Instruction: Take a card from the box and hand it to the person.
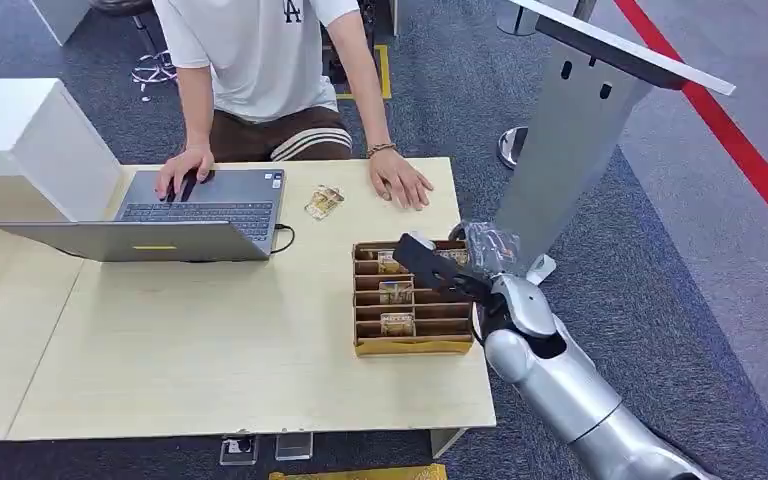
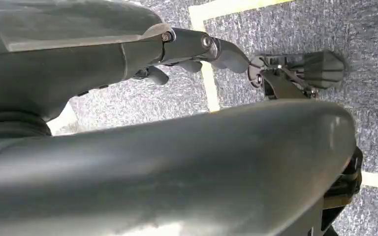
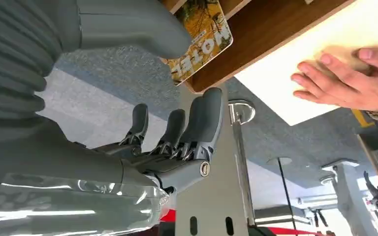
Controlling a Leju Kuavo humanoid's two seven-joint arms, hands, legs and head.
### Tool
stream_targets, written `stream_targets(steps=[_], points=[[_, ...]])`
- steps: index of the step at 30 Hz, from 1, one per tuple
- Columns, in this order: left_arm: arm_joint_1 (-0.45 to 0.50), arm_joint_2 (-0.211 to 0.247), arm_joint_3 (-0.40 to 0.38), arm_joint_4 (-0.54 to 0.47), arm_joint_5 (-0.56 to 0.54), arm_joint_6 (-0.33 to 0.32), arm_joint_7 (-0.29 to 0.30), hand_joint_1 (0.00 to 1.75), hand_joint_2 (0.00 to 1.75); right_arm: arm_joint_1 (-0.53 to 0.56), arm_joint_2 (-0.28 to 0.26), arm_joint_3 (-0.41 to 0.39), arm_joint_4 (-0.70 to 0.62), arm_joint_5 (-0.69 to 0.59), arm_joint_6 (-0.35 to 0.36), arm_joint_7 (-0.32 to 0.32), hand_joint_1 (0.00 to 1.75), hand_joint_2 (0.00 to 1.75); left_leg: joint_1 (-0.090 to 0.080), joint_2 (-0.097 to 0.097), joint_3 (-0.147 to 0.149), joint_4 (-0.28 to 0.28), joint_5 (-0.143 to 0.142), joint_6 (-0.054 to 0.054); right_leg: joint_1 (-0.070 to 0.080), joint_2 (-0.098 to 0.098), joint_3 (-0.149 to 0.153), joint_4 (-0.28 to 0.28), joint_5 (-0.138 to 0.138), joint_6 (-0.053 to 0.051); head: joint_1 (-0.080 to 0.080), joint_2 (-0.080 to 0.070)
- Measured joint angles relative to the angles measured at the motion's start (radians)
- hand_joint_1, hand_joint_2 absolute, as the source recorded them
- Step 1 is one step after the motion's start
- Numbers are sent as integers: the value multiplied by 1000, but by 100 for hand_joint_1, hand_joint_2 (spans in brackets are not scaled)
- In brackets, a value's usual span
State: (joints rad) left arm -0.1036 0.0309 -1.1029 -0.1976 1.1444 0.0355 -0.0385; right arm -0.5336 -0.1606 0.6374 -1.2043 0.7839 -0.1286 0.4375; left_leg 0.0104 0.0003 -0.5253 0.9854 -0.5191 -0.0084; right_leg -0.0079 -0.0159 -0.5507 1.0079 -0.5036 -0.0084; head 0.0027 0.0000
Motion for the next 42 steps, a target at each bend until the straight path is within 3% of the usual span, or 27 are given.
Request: stream_targets(steps=[8,24,32,42], points=[[0,0,-4,0,-2,-3,0,0,0,2,-1,-11,3,-9,6,-10,91,175,0,0,0,0,0,0,0,0,0,0,0,0,0,0],[0,0,-5,0,3,-3,0,0,0,-1,1,-11,27,-21,6,-32,82,175,0,0,0,0,0,0,0,0,0,0,0,0,-1,0],[0,0,-5,0,6,-3,0,0,0,-6,2,-11,40,-27,5,-43,89,175,0,0,0,0,0,0,0,0,0,0,0,0,0,0],[0,0,-5,0,6,-3,0,0,0,-8,2,-11,47,-35,4,-43,86,175,0,0,0,0,0,0,0,0,0,0,0,0,0,0]])
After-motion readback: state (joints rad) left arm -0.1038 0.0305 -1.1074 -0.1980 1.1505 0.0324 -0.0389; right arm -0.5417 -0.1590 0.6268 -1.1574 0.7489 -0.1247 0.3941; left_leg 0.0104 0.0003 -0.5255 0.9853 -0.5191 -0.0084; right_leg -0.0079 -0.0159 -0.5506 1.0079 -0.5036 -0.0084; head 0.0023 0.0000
